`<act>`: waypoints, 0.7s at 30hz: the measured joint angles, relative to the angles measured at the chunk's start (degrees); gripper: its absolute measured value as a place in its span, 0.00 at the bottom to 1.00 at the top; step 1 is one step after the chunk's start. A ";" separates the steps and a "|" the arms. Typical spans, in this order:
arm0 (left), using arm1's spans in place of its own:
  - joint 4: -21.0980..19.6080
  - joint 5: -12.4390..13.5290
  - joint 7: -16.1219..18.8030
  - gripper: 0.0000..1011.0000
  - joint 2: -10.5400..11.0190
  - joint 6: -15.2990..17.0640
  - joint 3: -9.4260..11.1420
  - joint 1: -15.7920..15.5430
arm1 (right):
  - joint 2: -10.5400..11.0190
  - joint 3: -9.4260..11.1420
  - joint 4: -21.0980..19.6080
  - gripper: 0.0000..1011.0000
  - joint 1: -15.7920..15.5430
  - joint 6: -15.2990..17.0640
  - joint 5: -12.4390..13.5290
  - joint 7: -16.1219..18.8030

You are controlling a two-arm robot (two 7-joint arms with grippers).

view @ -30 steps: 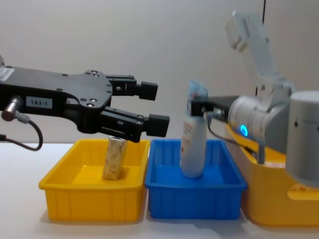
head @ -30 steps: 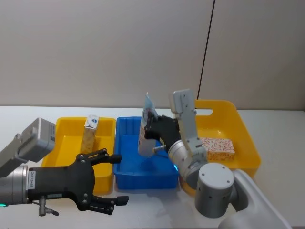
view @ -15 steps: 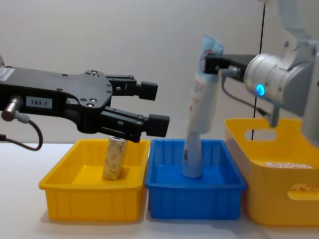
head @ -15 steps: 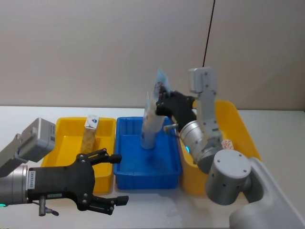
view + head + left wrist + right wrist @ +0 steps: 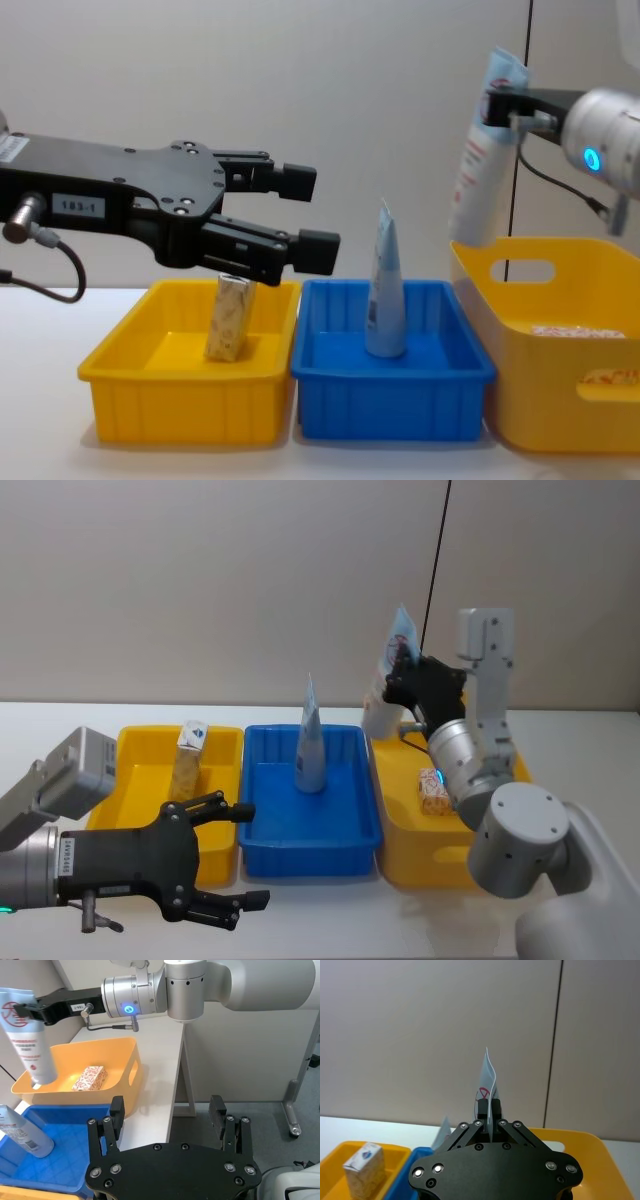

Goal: Bimanual collaborative sorting of washing and personal care products

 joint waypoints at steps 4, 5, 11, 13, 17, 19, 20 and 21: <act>0.00 0.00 0.00 0.99 0.00 0.00 0.00 0.00 | 0.38 0.93 0.71 0.00 -0.16 0.13 -0.41 -0.76; 0.00 0.00 0.00 0.99 0.00 0.00 0.00 0.00 | 0.55 1.31 1.04 0.00 -0.23 0.21 -0.55 -1.01; 0.00 0.00 0.00 0.99 0.00 0.00 0.00 0.00 | 1.13 2.51 2.55 0.00 -0.50 0.57 -1.21 -1.92; 0.00 0.00 0.00 0.99 0.00 0.00 0.00 0.00 | 1.26 2.76 2.92 0.00 -0.58 0.66 -1.37 -2.08; 0.00 0.00 0.00 0.99 0.00 0.00 0.00 0.00 | 1.51 3.20 3.78 0.00 -0.74 1.00 -1.69 -2.31; 0.00 0.00 0.00 0.99 0.00 0.00 0.00 0.00 | 1.64 3.43 4.41 0.00 -0.86 1.22 -1.89 -2.39; 0.00 0.00 0.00 0.99 0.00 0.00 0.00 0.00 | 1.68 3.52 4.62 0.00 -0.90 1.31 -1.93 -2.40; 0.00 0.00 0.00 0.99 0.00 0.00 0.00 0.00 | 1.71 3.58 4.78 0.00 -0.95 1.38 -1.96 -2.40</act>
